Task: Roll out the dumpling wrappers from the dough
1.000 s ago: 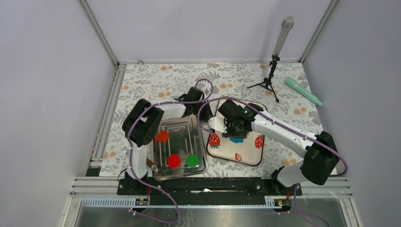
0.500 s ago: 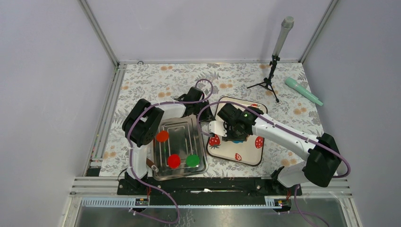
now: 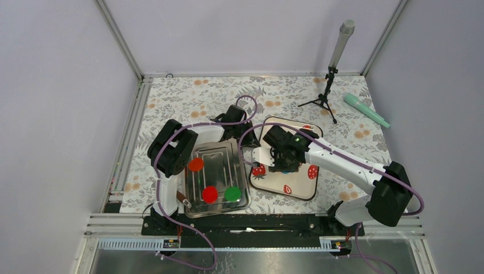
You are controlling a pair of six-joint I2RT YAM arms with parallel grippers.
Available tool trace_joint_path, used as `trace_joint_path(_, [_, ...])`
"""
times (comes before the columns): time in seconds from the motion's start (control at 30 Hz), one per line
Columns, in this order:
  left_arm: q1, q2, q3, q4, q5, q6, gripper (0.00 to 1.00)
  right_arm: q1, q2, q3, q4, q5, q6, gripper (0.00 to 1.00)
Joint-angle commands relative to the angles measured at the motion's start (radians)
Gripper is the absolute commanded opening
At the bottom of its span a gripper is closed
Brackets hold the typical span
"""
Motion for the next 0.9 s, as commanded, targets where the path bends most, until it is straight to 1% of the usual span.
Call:
trace_joint_path(0.0, [0.017, 0.04, -0.035, -0.047, -0.092, 0.01, 0.0, 0.042, 0.076, -0.09, -0.225, -0.389, 0.051, 0.0])
trace_joint_path(0.63, [0.017, 0.04, -0.036, -0.048, -0.092, 0.009, 0.0, 0.055, 0.085, -0.079, -0.276, -0.418, 0.045, 0.0])
trace_joint_path(0.73, [0.017, 0.039, -0.037, -0.046, -0.091, 0.009, 0.0, 0.053, 0.061, -0.001, -0.301, -0.347, 0.034, 0.0])
trace_joint_path(0.87, [0.017, 0.043, -0.03, -0.052, -0.09, 0.005, 0.0, 0.049, 0.025, 0.168, -0.317, -0.22, 0.074, 0.0])
